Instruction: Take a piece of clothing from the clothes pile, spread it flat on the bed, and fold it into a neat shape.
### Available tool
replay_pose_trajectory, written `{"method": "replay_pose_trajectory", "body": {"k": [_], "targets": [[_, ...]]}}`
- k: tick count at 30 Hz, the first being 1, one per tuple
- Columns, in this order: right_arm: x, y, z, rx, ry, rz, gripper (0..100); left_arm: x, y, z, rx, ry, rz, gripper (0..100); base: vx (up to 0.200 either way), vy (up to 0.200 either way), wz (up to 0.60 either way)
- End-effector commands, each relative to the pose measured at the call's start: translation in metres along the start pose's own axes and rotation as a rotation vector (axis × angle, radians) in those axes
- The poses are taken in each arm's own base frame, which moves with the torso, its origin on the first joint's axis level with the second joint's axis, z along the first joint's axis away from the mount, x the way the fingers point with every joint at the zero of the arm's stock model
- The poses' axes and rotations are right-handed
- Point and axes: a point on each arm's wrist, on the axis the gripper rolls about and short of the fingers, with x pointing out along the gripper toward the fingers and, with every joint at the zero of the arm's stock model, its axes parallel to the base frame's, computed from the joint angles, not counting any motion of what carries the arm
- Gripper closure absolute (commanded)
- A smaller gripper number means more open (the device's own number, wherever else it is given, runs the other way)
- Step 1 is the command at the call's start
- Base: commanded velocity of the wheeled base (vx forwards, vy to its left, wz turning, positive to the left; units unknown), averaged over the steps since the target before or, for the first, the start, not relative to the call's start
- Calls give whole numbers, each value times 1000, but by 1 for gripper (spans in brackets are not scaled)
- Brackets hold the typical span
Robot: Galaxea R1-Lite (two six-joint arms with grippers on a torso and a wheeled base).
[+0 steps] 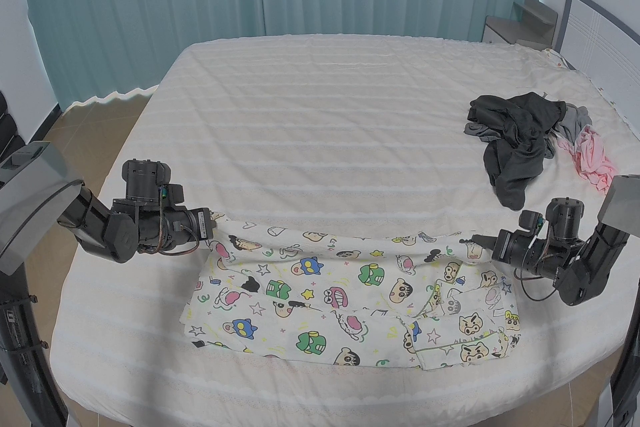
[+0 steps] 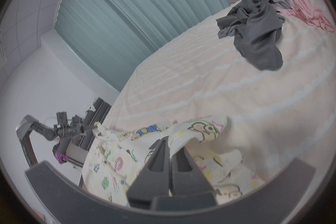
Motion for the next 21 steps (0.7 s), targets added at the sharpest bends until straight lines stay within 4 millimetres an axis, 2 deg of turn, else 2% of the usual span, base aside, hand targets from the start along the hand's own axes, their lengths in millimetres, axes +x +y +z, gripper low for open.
{"method": "replay_pose_trajectory", "body": {"k": [1,8,21], "targets": [[-10,-8,-24,-15,76,-16,100,-2,3,-11,-2,15,5,100,0,0,0],[-13,-18,-50,-50,135,-34,100,-2,8,-33,7,68,15,100,0,0,0],[-29,-22,-68,-57,207,-49,100,-4,13,-54,-8,145,-2,100,0,0,0]]}}
